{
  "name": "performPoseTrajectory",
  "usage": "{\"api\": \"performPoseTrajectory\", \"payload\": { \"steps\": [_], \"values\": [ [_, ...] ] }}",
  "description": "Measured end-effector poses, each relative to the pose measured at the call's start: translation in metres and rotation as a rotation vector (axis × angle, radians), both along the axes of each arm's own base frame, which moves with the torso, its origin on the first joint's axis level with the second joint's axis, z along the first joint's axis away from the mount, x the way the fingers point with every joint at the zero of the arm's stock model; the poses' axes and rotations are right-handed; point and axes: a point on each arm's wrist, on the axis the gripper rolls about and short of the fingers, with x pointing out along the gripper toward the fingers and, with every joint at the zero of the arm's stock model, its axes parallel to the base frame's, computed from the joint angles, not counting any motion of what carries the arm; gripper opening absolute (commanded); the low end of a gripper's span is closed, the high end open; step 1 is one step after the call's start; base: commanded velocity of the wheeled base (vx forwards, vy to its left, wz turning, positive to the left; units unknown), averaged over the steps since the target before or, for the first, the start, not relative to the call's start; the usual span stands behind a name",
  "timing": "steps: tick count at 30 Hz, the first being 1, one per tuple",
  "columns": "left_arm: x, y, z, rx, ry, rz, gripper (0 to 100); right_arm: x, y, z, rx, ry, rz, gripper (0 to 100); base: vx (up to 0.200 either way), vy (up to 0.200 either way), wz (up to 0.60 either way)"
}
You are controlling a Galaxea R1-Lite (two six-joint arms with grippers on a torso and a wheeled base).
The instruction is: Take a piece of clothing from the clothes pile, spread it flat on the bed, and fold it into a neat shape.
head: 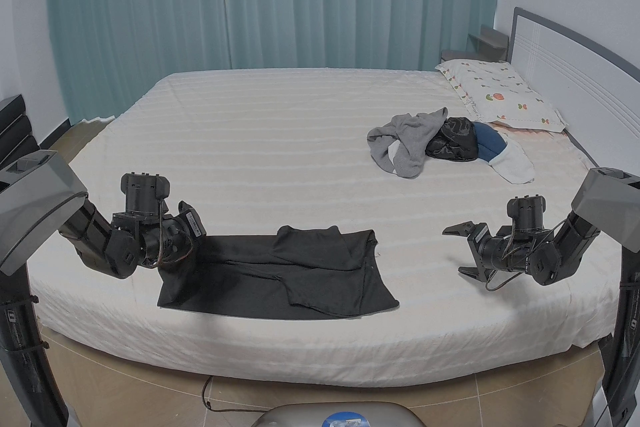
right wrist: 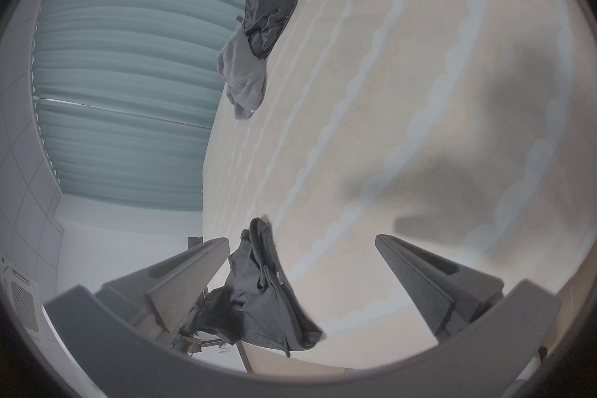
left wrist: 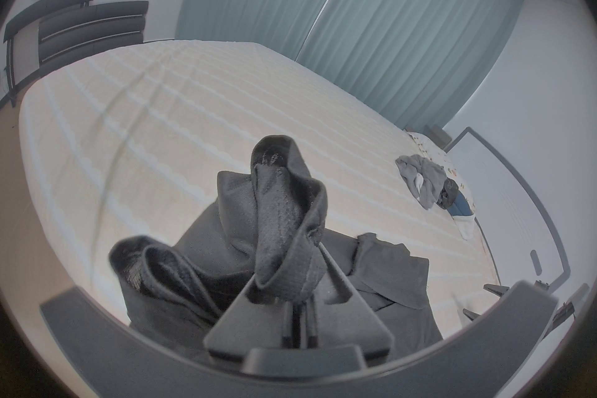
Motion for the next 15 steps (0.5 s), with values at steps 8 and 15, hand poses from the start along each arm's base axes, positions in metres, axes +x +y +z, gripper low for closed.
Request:
{"api": "performPoseTrajectory", "payload": {
  "steps": [8,15],
  "values": [
    [0.001,-0.036,0.017,-0.031,0.031,-0.044,0,0.0,0.0,-0.001,-0.003,0.0,0.001,100,0.0,-0.2,0.0],
    [0.003,-0.073,0.03,-0.064,0.041,-0.106,0,-0.001,0.001,-0.001,-0.004,0.002,0.004,100,0.0,-0.114,0.0]
  ]
}}
